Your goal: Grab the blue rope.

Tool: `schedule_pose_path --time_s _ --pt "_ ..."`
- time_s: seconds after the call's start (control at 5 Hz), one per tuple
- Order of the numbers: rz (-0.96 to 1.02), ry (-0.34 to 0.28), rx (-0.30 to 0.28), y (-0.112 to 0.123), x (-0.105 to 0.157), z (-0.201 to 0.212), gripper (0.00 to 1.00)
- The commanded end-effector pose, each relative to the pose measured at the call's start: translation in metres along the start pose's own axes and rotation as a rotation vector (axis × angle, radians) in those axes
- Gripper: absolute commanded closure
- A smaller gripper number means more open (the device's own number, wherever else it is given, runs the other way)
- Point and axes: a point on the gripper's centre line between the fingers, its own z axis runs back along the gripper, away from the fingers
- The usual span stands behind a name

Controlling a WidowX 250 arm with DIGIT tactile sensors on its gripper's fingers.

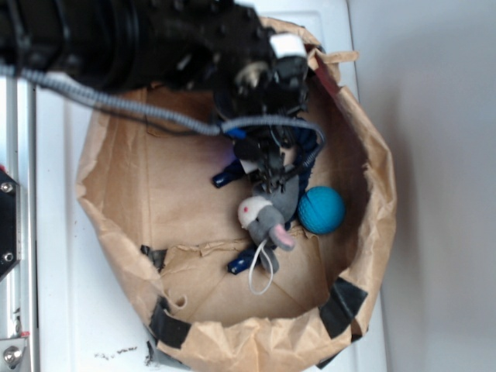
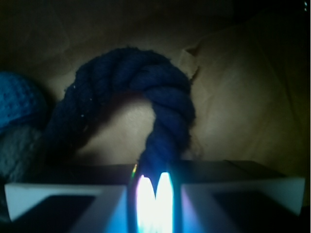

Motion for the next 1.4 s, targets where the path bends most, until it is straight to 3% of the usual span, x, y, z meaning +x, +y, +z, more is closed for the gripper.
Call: schedule_pose_path --time_s 0.0,1.2 --pt "0.077 -0.04 -0.045 0.015 0.004 0.026 0.0" --pt "0.125 -0.059 -0.008 -0.023 -0.004 -0.016 0.0"
